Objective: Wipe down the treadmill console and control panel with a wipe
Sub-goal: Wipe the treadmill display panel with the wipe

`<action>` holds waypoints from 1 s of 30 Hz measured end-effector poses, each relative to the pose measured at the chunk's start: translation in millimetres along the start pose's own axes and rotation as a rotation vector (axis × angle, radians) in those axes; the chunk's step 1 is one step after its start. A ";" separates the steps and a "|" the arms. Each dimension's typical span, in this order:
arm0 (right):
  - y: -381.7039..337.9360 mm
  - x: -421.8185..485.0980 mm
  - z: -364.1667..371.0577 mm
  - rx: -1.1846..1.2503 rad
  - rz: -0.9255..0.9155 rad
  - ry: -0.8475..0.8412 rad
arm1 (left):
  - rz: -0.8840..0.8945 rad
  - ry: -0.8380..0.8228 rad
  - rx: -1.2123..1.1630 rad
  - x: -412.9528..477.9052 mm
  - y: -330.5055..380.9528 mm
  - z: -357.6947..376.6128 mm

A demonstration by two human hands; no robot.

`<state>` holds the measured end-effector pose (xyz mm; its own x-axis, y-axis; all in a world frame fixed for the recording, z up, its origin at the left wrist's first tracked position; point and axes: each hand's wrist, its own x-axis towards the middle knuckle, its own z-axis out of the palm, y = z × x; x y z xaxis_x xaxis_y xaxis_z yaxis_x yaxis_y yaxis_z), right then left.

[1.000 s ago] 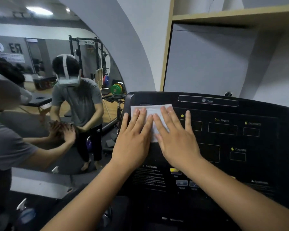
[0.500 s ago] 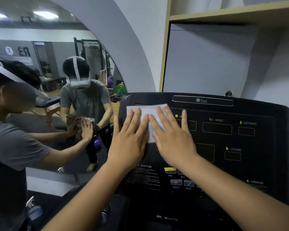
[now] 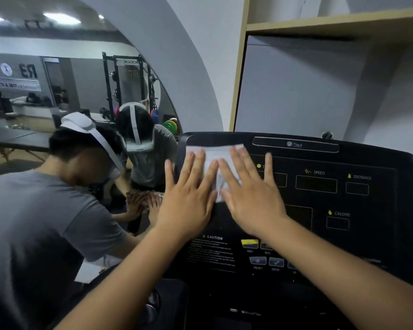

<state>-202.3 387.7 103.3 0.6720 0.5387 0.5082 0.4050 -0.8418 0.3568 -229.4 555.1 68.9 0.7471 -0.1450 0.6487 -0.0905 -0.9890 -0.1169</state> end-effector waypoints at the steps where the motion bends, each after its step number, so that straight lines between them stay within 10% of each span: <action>1: -3.3 -15.9 7.3 0.001 -0.021 -0.006 | 0.007 -0.006 -0.011 -17.8 5.7 5.4; 30: 25.3 9.6 -16.2 -0.076 0.075 -0.038 | 0.043 0.005 0.025 43.9 16.4 -11.2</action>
<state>-195.7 372.1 129.9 0.7223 0.4713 0.5061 0.3055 -0.8740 0.3778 -205.5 532.2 103.9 0.7398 -0.1879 0.6460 -0.1059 -0.9808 -0.1640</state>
